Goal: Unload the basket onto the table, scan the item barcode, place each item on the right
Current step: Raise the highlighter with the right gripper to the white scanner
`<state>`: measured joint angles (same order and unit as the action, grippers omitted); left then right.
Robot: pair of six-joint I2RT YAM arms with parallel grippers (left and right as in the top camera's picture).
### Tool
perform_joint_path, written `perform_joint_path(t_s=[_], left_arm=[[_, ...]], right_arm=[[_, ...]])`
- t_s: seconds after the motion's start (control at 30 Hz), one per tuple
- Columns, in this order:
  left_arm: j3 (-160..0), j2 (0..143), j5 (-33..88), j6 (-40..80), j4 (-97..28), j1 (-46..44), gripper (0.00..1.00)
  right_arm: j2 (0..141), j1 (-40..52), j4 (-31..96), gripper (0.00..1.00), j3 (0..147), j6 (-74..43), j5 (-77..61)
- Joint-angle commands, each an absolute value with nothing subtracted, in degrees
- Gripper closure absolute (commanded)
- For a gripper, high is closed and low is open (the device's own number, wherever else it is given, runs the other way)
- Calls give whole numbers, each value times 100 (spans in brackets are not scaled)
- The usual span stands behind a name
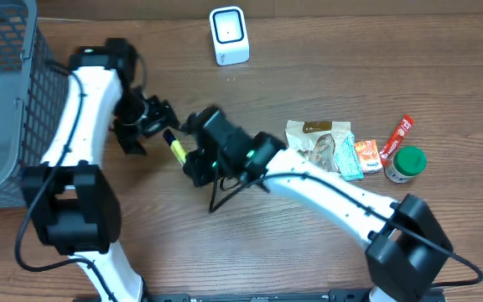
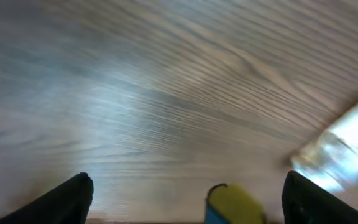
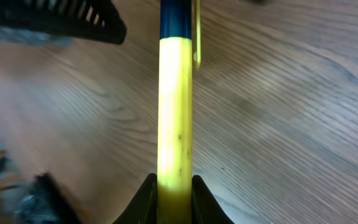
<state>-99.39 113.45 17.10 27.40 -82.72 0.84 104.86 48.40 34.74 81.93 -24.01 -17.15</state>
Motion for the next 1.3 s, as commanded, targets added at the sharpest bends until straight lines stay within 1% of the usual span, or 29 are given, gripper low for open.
perform_joint_path(t_s=[0.0, 0.07, 0.17, 0.23, 0.33, 0.4, 0.47, 0.63, 0.7, 0.8, 0.83, 0.87, 1.03, 1.13, 1.27], left_arm=[[-10077, 11336, 3750, 1039, -8228, 617, 20], [-10077, 11336, 4377, 567, -8230, 735, 20], [-10077, 11336, 5070, 279, -8217, 832, 22], [-10077, 11336, 5572, 97, -8178, 832, 25], [-10077, 11336, 6292, -268, -8180, 829, 27], [-10077, 11336, 6532, -388, -8180, 834, 28], [-10077, 11336, 6718, -504, -8180, 834, 31], [-10077, 11336, 7026, -690, -8007, 836, 36], [-10077, 11336, 7159, -687, -7826, 834, 43], [-10077, 11336, 7194, -644, -7762, 834, 73], [-10077, 11336, 7153, -642, -7767, 834, 80], [-10077, 11336, 7122, -642, -7771, 834, 84], [-10077, 11336, 7100, -596, -7769, 834, 84], [-10077, 11336, 7126, -596, -7747, 834, 83], [-10077, 11336, 7301, -526, -7568, 834, 76]], right_arm=[[10285, 4460, 3262, 90, 8149, -2408, -3297], [10285, 4318, 3124, 90, 8149, -2504, -3699], [10285, 4147, 2869, 90, 8149, -2810, -4136], [10285, 4021, 2565, 90, 8149, -3157, -4512], [10285, 3879, 2204, 90, 8149, -3610, -4764], [10285, 3789, 1973, 90, 8149, -3833, -4930], [10285, 3699, 1737, 90, 8149, -4073, -5159], [10285, 3612, 1629, 90, 8149, -4484, -5179], [10285, 3612, 1632, 90, 8149, -4565, -5175], [10285, 3612, 1627, 89, 8149, -4633, -5148], [10285, 3601, 1614, 90, 8149, -4678, -5142], [10285, 3588, 1610, 89, 8149, -4742, -5094], [10287, 3485, 1612, 89, 8147, -4825, -5000], [10287, 3481, 1610, 89, 8147, -4908, -4888], [10287, 3476, 1474, 91, 8147, -5249, -4713]])
